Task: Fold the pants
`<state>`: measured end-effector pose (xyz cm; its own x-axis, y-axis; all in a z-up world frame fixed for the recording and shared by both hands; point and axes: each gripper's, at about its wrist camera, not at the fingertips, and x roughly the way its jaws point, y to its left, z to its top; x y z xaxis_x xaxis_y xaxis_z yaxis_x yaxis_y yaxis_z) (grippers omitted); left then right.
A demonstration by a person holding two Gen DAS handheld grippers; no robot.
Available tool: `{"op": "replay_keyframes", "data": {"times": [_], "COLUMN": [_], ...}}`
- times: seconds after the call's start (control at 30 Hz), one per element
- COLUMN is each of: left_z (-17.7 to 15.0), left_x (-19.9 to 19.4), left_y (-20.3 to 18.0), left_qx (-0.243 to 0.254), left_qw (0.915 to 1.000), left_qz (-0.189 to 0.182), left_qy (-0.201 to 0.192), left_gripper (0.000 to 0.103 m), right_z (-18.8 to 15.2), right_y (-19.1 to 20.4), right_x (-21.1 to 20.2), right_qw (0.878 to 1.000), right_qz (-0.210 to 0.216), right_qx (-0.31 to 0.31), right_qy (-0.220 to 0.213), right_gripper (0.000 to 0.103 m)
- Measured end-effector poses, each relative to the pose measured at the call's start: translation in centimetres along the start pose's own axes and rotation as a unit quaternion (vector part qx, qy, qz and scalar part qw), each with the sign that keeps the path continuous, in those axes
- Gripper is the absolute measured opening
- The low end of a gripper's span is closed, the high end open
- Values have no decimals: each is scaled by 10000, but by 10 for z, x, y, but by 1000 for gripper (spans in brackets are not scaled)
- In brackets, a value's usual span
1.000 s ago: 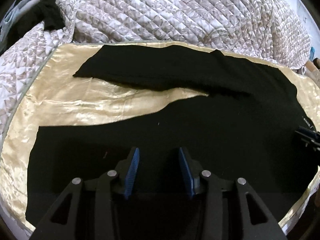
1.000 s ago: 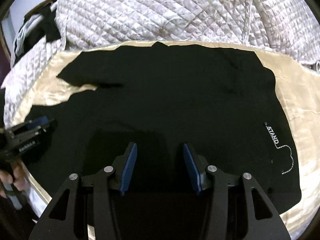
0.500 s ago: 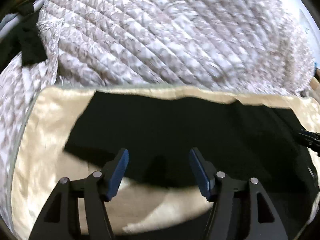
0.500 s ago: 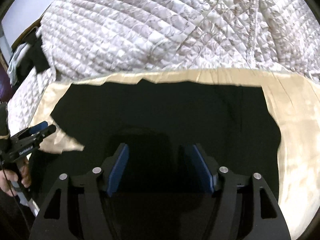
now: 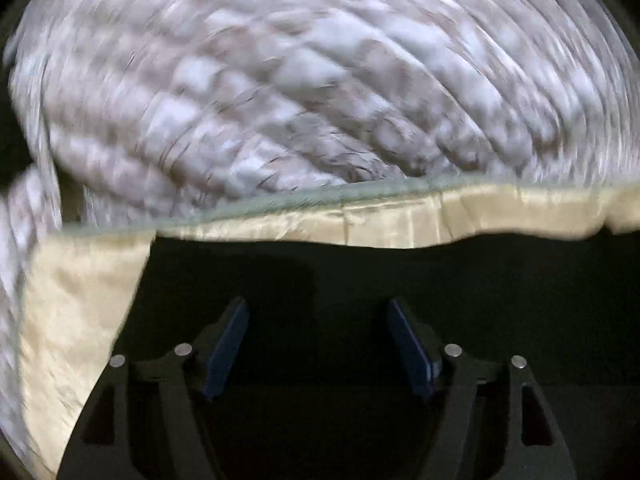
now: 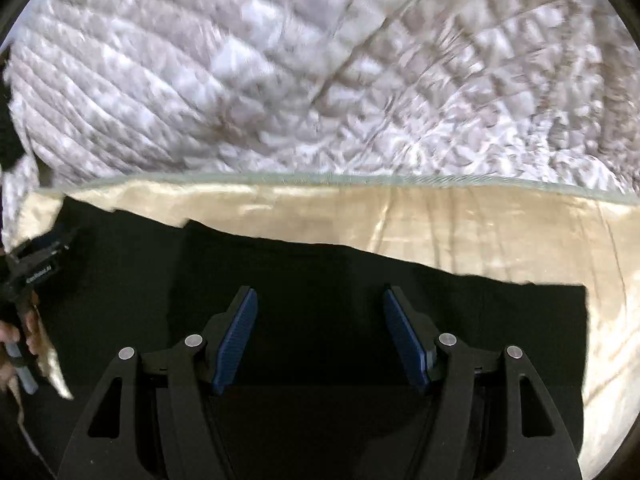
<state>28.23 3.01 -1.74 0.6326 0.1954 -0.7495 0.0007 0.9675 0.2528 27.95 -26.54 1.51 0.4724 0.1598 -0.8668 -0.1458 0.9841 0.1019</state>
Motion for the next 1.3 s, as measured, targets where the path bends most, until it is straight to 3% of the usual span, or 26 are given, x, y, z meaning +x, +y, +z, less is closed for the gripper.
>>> {"op": "replay_keyframes", "data": {"times": [0.07, 0.13, 0.17, 0.2, 0.27, 0.37, 0.53, 0.7, 0.8, 0.9, 1.03, 1.2, 1.3], "left_z": [-3, -5, -6, -8, -10, -11, -22, -54, -86, -131, -188, -238, -258], "left_x": [-2, -5, -6, -7, -13, -32, -92, -168, -198, -224, -229, -217, -222], "left_y": [-10, -18, -24, -31, -35, -20, 5, 32, 40, 40, 36, 27, 30], "left_qx": [148, 225, 318, 432, 460, 45, -411, -721, -874, -1003, -1162, -1348, -1480], "left_qw": [9999, 9996, 9994, 9990, 9986, 9990, 9939, 9837, 9797, 9793, 9816, 9822, 9805], "left_qz": [8, -126, -149, -50, 81, -91, -324, -564, -762, -926, -1131, -1292, -1289], "left_qy": [-50, -67, -77, -124, -242, -438, -967, -1546, -1637, -1493, -1004, -185, 22], "left_gripper": [56, 20, 11, 6, 4, 4, 4, 4, 4, 4, 4, 4, 4], "right_z": [2, 1, 2, 3, 5, 3, -9, -44, -80, -130, -196, -255, -272], "right_y": [7, 14, 14, 13, 9, 7, 3, 11, 13, 16, 16, 11, 4], "right_x": [6, 8, 7, 6, 6, -6, -59, -121, -157, -185, -198, -175, -166], "right_qw": [9994, 9978, 9974, 9978, 9987, 9991, 9962, 9901, 9871, 9851, 9855, 9891, 9879], "right_qz": [-250, -492, -531, -485, -381, -221, 81, 336, 522, 700, 808, 827, 892], "right_qx": [-224, -421, -459, -410, -284, -189, -16, 54, 147, 293, 558, 945, 1139], "right_qy": [-79, -108, -161, -173, -170, -301, -870, -1361, -1506, -1543, -1382, -774, -561], "right_gripper": [66, 54, 28, 17, 12, 9, 8, 7, 7, 7, 7, 7, 9]}}
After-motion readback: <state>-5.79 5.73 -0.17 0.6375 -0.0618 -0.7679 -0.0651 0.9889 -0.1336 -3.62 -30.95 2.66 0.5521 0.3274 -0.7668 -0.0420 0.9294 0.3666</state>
